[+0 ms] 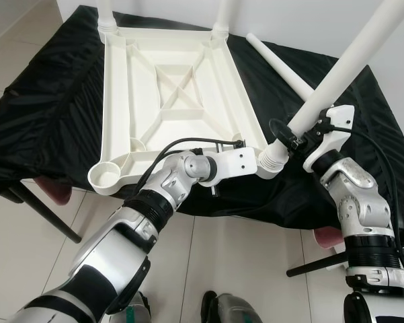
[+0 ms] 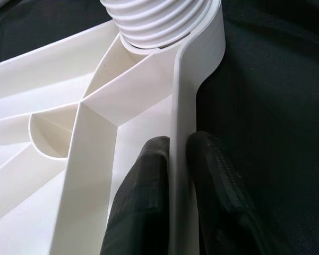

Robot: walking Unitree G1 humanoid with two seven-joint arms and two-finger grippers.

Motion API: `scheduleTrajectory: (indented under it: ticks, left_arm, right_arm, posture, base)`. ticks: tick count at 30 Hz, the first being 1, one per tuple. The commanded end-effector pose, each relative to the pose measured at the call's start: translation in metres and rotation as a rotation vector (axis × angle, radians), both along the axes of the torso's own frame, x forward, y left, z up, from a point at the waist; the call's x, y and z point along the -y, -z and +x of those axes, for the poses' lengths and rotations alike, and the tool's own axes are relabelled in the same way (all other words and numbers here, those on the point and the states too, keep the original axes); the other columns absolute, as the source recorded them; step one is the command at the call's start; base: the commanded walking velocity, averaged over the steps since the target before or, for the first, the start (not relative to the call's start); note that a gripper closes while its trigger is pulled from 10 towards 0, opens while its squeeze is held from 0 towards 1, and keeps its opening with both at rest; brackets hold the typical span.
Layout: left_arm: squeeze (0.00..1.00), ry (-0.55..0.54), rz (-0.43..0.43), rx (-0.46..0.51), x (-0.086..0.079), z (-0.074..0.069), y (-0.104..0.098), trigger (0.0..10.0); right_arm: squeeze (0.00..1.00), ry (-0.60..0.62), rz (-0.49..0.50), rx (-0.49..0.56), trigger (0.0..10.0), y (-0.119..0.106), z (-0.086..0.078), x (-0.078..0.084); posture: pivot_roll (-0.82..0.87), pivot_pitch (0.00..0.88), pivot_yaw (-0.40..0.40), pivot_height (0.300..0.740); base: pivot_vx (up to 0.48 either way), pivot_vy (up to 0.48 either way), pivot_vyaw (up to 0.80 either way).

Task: Building children table

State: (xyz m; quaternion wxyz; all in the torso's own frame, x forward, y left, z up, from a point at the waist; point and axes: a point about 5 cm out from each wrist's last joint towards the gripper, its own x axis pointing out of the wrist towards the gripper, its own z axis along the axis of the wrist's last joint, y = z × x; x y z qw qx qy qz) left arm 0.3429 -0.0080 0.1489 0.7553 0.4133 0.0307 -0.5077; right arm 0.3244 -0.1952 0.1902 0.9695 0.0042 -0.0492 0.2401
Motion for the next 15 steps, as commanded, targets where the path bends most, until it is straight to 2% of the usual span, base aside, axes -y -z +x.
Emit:
scheduleTrajectory:
  ticks: [1,12,15]
  left_arm:
    - [0.00,-0.004,0.023,-0.021,-0.0012,-0.0012,0.0060,10.0]
    - [0.00,-0.002,0.023,-0.020,-0.0010,-0.0011,0.0053,10.0]
    - [0.00,-0.002,0.024,-0.019,-0.0010,-0.0011,0.0051,10.0]
  right_arm:
    - [0.00,-0.077,-0.004,-0.175,10.0,0.0392,-0.0066,-0.0137]
    - [0.00,-0.080,-0.014,-0.183,10.0,0.0427,-0.0067,-0.0144]
    - [0.00,-0.041,-0.016,-0.208,10.0,0.0475,-0.0047,-0.0109]
  posture:
    - [0.04,0.100,-0.077,0.740]
    - [0.04,0.101,-0.078,0.740]
    - [0.04,0.101,-0.078,0.740]
  base:
    - [0.000,0.000,0.00]
    - [0.000,0.000,0.00]
    - [0.000,0.000,0.00]
